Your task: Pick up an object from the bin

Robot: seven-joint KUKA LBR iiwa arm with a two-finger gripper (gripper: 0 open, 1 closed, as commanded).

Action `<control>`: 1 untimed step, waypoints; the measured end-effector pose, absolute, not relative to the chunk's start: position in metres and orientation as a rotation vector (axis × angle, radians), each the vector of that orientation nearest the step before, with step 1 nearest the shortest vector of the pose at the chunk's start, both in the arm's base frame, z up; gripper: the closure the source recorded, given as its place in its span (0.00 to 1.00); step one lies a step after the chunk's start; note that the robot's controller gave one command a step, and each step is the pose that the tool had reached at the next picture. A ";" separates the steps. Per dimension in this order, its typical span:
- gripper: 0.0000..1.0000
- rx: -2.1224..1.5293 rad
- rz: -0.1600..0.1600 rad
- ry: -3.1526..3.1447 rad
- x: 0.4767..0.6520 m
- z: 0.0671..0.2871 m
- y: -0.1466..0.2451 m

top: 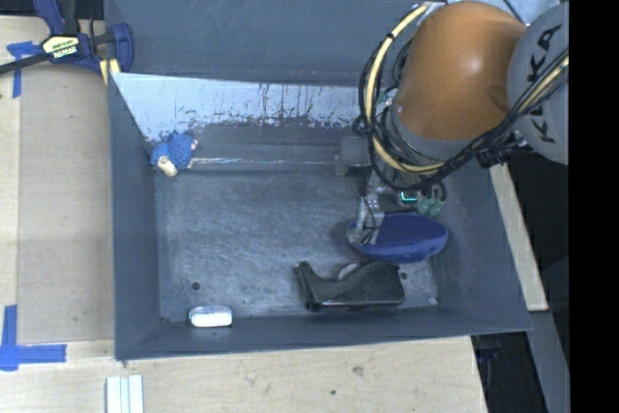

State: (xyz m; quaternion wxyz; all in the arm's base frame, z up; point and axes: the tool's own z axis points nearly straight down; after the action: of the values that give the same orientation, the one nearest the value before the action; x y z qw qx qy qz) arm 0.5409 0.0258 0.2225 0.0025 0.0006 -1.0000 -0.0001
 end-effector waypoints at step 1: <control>0.00 0.482 0.001 -3.102 0.507 0.127 -0.070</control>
Offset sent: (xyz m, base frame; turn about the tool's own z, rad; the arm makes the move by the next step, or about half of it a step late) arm -0.0338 -0.0935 -0.0946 -0.3117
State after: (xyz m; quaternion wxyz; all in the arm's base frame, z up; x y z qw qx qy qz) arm 0.5066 -0.0698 0.1267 0.0010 0.1534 -0.9882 0.0005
